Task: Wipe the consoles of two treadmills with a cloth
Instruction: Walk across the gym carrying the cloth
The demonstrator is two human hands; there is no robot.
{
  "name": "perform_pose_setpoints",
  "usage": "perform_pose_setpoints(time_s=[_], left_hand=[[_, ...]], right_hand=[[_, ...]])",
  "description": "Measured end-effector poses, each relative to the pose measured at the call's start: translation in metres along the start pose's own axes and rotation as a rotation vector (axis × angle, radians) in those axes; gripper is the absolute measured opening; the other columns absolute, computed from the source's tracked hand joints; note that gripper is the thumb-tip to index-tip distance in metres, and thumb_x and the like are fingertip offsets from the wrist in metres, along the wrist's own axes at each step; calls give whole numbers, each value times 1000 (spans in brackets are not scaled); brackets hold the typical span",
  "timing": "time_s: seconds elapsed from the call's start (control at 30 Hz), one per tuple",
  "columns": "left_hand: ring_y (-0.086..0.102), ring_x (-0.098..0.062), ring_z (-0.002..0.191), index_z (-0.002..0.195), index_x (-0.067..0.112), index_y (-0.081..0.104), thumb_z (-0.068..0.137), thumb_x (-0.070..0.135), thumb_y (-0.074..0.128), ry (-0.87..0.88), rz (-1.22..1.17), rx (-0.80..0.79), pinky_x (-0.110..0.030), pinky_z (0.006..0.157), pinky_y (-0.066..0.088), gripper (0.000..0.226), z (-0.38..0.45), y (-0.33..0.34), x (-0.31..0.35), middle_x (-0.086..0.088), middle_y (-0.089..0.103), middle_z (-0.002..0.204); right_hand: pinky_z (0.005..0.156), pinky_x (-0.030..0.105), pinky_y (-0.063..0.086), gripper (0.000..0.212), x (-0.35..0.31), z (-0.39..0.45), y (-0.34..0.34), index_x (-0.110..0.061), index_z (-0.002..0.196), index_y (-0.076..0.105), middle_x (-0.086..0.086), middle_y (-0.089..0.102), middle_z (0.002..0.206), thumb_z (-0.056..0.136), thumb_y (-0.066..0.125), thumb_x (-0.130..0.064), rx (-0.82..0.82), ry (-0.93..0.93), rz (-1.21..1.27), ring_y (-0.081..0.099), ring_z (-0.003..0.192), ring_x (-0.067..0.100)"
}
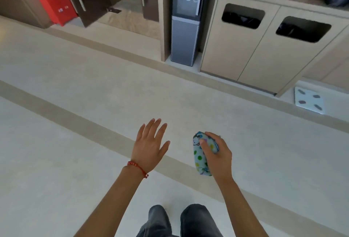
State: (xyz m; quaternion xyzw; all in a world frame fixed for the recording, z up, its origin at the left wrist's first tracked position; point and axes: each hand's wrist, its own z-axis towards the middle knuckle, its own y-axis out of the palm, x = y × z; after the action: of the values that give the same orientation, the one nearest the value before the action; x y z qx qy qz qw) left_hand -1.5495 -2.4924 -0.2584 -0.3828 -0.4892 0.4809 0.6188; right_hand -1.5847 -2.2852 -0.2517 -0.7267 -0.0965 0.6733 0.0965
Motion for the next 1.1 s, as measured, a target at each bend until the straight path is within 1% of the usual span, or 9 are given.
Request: perform_pose_setpoints(time_s=[0.1,0.27,0.33,0.47,0.6,0.83,1.0,1.1], left_hand=[[38,-28,124,128,10,45,99,46,15,76,-26,-33,-51,99,38,54,41,16,1,-16,54,129],[40,-30,125,128,9,48,99,47,14,154,-33,-88,-51,100,37,59,117,45,9,-17,53,131],[44,-32,124,127,7,52,99,47,14,174,-36,-92,-51,100,36,62,151,55,15,-17,54,130],[50,-35,120,124,4,57,99,48,12,182,-27,-94,-53,98,38,67,227,72,30,-18,55,128],[50,-36,121,126,4,56,99,48,13,190,-35,-86,-53,99,36,67,303,82,47,-18,54,130],[51,-37,120,125,4,56,99,49,13,174,-30,-82,-51,99,31,68,413,104,49,-19,55,129],[53,-38,117,123,4,58,99,49,13,202,-30,-93,-52,97,33,68,507,130,39,-20,57,127],[53,-37,118,124,4,57,98,49,13,226,-26,-97,-52,98,32,68,570,147,29,-19,56,127]], right_hand=[[80,22,51,20,6,27,-11,-27,104,61,-9,60,100,86,64,-19,113,33,-15,60,93,10],[79,26,52,22,18,87,-33,-22,108,62,-1,63,104,86,64,-22,234,66,-41,61,94,14],[77,23,51,22,19,117,-39,-22,108,62,-1,63,104,86,64,-22,260,68,-39,61,93,13],[71,13,47,21,13,187,-52,-24,106,62,-5,61,101,86,65,-21,268,52,-38,59,90,8],[69,5,47,20,0,257,-67,-29,103,60,-10,59,97,86,65,-19,240,8,-57,57,86,1],[70,6,48,20,-11,368,-79,-29,103,59,-6,60,100,86,64,-21,260,13,-62,59,88,7],[68,4,48,20,-12,461,-75,-29,103,59,-4,61,101,85,64,-21,297,25,-66,59,89,9],[66,6,49,20,-14,524,-68,-28,105,60,-3,62,103,86,64,-23,337,40,-52,60,90,12]])
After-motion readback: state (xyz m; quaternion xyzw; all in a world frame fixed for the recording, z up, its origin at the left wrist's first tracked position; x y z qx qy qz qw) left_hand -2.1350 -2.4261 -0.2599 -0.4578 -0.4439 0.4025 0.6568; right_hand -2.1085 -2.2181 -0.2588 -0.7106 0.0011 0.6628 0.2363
